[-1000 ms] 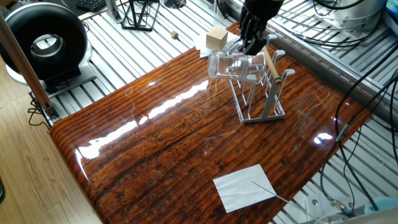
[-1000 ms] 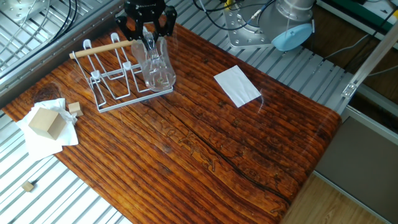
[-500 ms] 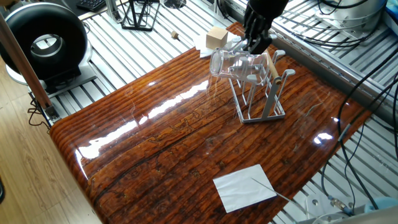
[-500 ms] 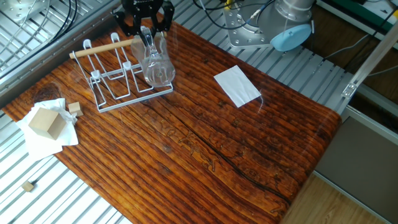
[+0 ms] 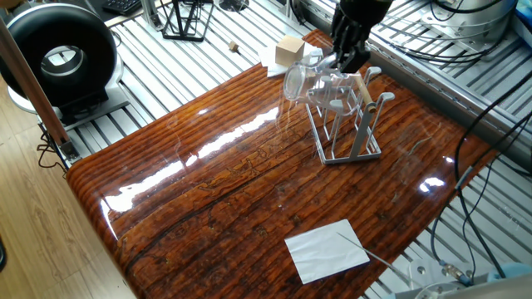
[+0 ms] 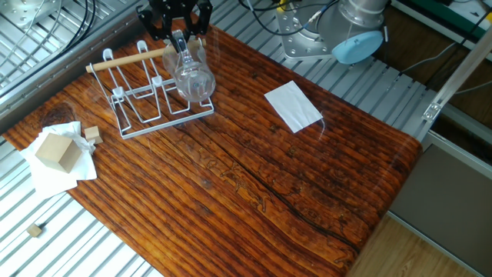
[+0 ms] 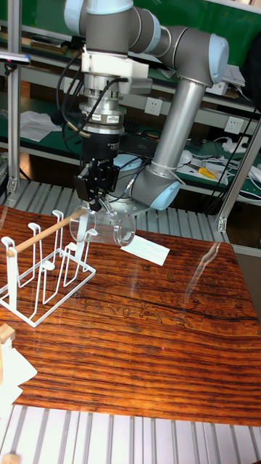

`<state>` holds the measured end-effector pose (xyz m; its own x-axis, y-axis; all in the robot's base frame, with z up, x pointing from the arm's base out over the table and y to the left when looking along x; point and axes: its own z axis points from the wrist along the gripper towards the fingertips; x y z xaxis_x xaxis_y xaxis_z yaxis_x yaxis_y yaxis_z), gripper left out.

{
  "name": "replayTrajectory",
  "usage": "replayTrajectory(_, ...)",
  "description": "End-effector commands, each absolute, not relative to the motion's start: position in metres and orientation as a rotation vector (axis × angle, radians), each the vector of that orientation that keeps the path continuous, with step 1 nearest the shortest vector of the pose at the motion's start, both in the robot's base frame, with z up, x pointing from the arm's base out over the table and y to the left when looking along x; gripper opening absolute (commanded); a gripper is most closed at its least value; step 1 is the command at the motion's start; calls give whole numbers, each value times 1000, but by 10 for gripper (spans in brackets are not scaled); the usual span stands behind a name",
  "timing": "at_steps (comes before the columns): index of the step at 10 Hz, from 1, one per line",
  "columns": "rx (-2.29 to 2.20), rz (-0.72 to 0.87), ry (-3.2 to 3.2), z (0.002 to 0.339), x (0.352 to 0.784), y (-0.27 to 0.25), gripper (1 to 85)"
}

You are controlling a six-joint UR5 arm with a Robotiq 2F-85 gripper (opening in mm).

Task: Put the cup on the cup rack

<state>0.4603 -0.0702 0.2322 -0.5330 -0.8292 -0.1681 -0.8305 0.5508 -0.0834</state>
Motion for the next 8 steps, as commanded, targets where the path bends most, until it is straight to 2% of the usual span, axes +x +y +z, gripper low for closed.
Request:
replayTrajectory(1,-1403,14,2574,235,459,-76,10)
replayTrajectory(8,-1404,-62,2591,229,468,-77,10)
